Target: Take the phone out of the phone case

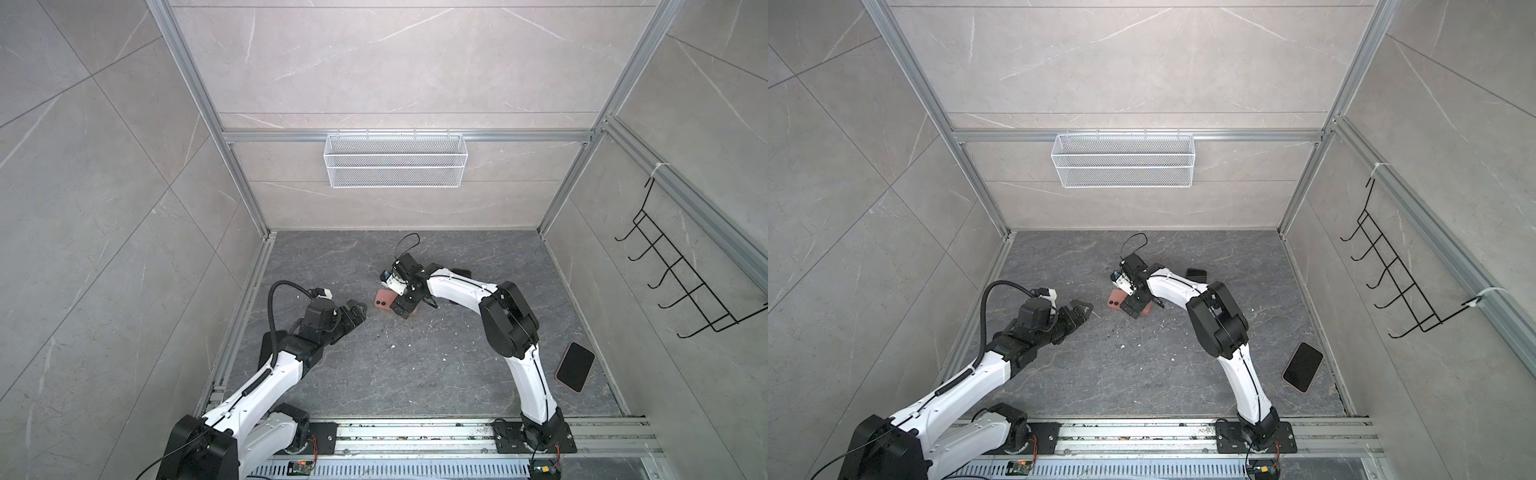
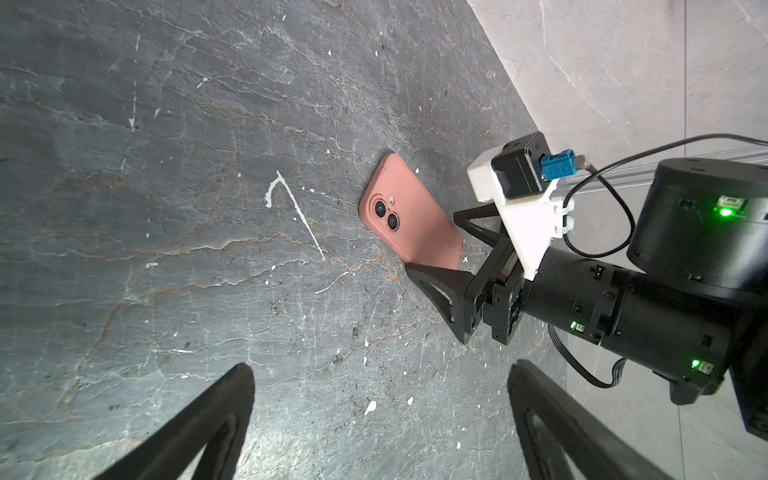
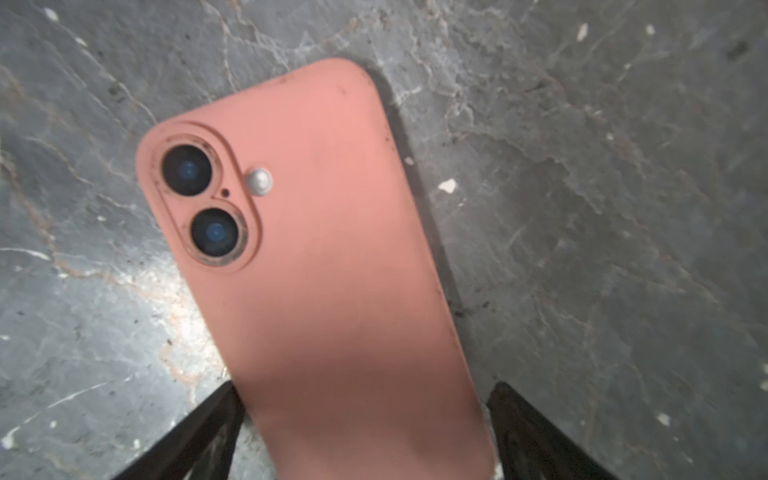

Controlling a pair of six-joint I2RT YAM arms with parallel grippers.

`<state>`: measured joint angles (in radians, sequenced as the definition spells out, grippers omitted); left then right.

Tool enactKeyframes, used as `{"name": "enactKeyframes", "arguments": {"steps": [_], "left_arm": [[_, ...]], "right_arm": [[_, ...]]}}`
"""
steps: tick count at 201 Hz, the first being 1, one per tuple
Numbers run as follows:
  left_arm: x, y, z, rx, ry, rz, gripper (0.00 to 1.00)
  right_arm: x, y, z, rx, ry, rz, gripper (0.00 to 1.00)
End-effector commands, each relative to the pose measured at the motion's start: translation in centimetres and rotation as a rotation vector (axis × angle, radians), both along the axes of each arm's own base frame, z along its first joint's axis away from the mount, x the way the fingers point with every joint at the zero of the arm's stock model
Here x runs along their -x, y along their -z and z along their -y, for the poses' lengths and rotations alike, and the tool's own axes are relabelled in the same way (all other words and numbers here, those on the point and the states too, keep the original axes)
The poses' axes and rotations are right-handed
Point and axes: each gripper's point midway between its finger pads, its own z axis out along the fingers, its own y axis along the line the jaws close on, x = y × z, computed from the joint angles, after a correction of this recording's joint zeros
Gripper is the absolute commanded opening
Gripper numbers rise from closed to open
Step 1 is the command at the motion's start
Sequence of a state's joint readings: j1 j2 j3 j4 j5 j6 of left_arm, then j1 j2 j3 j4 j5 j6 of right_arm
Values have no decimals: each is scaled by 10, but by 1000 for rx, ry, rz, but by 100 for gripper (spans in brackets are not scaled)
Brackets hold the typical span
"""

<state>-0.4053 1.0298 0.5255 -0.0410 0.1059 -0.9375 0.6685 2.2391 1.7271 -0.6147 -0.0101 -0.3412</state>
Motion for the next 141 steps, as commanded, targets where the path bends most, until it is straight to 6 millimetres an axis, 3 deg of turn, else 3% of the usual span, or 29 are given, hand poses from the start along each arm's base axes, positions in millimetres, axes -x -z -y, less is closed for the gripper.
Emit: {"name": "enactKeyframes", "arguments": {"steps": [1, 73, 141], "left_arm": [[-8, -10, 3, -7, 9, 41, 97], [-26, 4, 17, 89, -13, 34, 97], [-52, 21, 41, 171, -22, 17, 96]], "right_arm": [[18, 21, 10, 45, -19, -104, 90], [39, 17, 8, -80, 79, -142, 49], [58, 5, -9, -314, 150, -241, 37]]}}
